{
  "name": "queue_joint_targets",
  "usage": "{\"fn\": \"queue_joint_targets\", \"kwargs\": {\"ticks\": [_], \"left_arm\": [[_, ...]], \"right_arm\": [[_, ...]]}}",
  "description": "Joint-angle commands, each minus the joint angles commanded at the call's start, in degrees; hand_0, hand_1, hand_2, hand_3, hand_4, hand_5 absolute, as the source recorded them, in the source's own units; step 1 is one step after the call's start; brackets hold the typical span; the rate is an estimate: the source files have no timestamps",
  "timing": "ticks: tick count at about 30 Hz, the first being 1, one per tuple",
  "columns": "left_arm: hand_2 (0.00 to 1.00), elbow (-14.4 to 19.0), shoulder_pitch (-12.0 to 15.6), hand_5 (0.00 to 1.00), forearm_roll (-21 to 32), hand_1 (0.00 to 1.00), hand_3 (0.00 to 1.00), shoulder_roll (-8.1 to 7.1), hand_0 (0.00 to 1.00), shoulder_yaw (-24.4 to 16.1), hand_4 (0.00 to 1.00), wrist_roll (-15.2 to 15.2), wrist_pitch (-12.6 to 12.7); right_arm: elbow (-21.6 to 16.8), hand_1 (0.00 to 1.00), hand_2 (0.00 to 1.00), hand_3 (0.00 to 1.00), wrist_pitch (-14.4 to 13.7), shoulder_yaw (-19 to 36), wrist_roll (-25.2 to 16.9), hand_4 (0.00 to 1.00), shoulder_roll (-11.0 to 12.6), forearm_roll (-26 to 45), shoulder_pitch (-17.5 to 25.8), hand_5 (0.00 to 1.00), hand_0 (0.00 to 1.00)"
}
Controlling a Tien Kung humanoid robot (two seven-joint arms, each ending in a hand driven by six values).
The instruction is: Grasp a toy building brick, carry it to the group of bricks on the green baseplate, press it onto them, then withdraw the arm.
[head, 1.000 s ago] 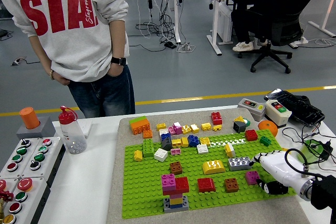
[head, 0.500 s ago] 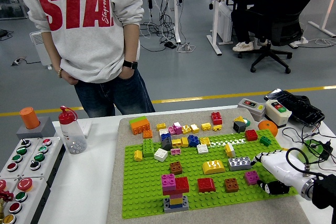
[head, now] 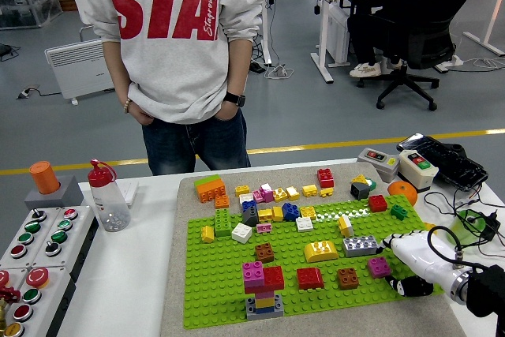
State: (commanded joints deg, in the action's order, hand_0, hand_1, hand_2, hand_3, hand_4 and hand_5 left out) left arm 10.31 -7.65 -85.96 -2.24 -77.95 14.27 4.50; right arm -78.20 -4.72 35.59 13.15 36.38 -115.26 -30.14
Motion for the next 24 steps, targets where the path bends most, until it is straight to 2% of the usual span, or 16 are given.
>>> {"fn": "queue_joint_targets", "kwargs": {"ticks": [11,12,23,24], "left_arm": [[0.675,0.0,0.4,0.998,-0.2,0.688,0.577,0.13,0.654,0.0,0.28,0.1,0.0],[0.674,0.0,0.4,0.998,-0.3,0.689,0.578,0.14,0.655,0.0,0.28,0.1,0.0],[0.674,0.0,0.5,0.998,-0.1,0.688,0.577,0.19,0.653,0.2,0.28,0.1,0.0],[0.674,0.0,0.5,0.998,0.0,0.689,0.578,0.2,0.654,0.3,0.281,0.1,0.0]], "right_arm": [[0.4,0.748,0.842,0.719,-0.7,-0.5,-0.5,0.634,-0.4,-0.1,-0.1,0.292,0.764],[0.5,0.748,0.832,0.676,-0.8,-0.6,-0.6,0.623,-0.4,-0.1,-0.1,0.304,0.754],[1.1,0.744,0.823,0.651,-1.6,-1.0,-0.7,0.613,-0.5,-0.7,0.0,0.309,0.743],[1.1,0.737,0.812,0.616,-1.7,-1.0,-0.7,0.6,-0.5,-0.8,0.0,0.309,0.725]]}}
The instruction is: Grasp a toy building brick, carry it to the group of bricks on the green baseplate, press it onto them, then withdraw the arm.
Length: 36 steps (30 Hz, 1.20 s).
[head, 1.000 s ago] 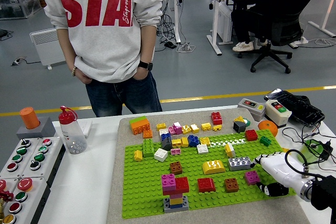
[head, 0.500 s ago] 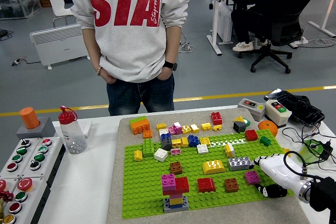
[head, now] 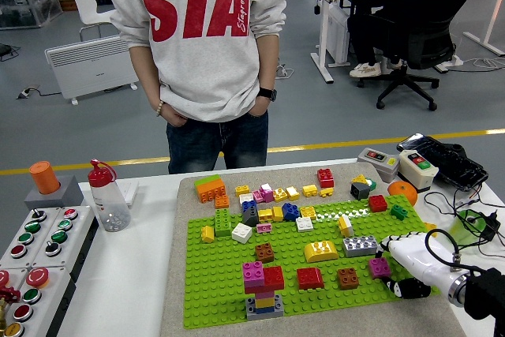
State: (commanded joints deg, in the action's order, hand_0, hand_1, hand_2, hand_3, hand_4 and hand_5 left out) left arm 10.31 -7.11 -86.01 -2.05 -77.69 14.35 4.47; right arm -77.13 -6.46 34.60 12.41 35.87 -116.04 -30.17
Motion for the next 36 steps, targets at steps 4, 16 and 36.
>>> {"fn": "queue_joint_targets", "kwargs": {"ticks": [4,16,36], "left_arm": [[0.674,0.0,0.0,0.998,0.1,0.689,0.578,0.0,0.654,0.0,0.281,0.0,0.0],[0.674,0.0,-0.4,0.998,0.3,0.689,0.578,-0.06,0.653,0.2,0.28,-0.1,-0.1],[0.674,0.0,-0.8,0.998,0.6,0.687,0.578,-0.17,0.653,0.5,0.28,-0.1,-0.1]], "right_arm": [[0.0,0.737,0.812,0.616,-0.4,0.0,0.0,0.6,0.0,-0.3,0.0,0.309,0.725],[0.8,0.731,0.809,0.584,-1.2,-0.1,-0.3,0.575,-0.1,-0.2,0.0,0.296,0.705],[-0.5,0.718,0.786,0.572,-2.5,2.1,-1.0,0.532,0.5,1.0,0.3,0.26,0.69]]}}
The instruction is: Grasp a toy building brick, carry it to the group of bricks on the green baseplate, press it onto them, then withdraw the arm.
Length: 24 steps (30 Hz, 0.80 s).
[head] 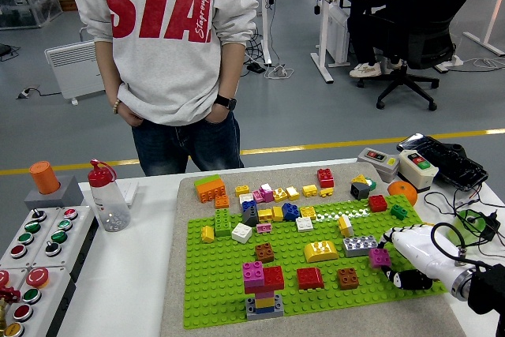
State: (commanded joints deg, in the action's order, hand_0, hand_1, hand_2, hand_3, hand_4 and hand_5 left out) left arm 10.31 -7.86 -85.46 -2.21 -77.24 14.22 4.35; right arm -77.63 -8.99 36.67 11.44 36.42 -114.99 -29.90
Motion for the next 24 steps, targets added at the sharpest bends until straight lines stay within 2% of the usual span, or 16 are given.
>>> {"fn": "queue_joint_targets", "kwargs": {"ticks": [6,14,24], "left_arm": [[0.674,0.0,-0.1,0.998,0.0,0.687,0.578,-0.09,0.653,0.0,0.28,0.0,0.0],[0.672,0.0,-0.2,0.998,-0.1,0.686,0.578,-0.18,0.653,-0.2,0.28,0.0,0.0],[0.672,0.0,0.2,0.998,-0.1,0.686,0.577,-0.13,0.653,-0.4,0.281,0.2,0.0]], "right_arm": [[-3.5,0.718,0.791,0.573,0.3,1.9,0.2,0.532,1.0,0.6,0.2,0.254,0.691],[-11.7,0.719,0.791,0.573,2.4,4.5,1.2,0.527,2.6,4.2,-0.4,0.242,0.693],[-21.1,0.718,0.792,0.577,5.9,2.6,3.3,0.521,3.5,13.3,-4.0,0.232,0.694]]}}
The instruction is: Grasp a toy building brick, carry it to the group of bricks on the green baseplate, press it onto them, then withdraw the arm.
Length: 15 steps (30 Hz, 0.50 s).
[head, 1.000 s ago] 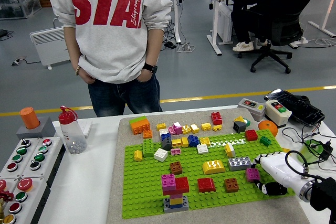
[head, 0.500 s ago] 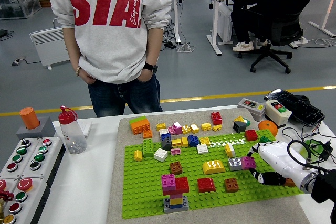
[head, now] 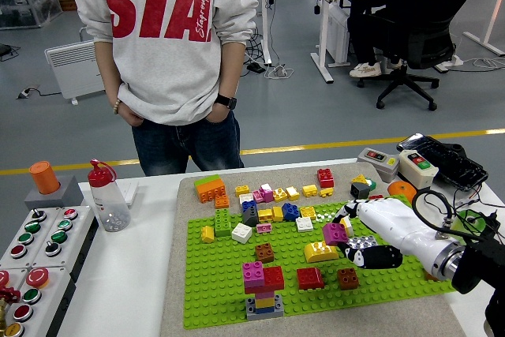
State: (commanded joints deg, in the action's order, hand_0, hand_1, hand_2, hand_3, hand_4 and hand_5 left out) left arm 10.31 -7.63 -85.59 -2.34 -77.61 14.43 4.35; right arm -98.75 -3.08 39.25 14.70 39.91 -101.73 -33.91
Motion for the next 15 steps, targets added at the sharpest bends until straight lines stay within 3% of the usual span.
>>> {"fn": "queue_joint_targets", "kwargs": {"ticks": [5,15], "left_arm": [[0.672,0.0,0.2,0.998,0.0,0.686,0.577,-0.02,0.653,0.0,0.281,0.1,0.0],[0.672,0.0,0.7,0.998,-0.1,0.687,0.576,-0.01,0.653,0.0,0.281,0.2,0.1]], "right_arm": [[-2.1,0.718,0.792,0.577,1.2,-3.4,0.4,0.521,-0.2,4.5,-2.8,0.232,0.694],[-3.2,0.719,0.796,0.584,3.5,-7.2,2.6,0.523,-3.0,7.9,-8.0,0.228,0.694]]}}
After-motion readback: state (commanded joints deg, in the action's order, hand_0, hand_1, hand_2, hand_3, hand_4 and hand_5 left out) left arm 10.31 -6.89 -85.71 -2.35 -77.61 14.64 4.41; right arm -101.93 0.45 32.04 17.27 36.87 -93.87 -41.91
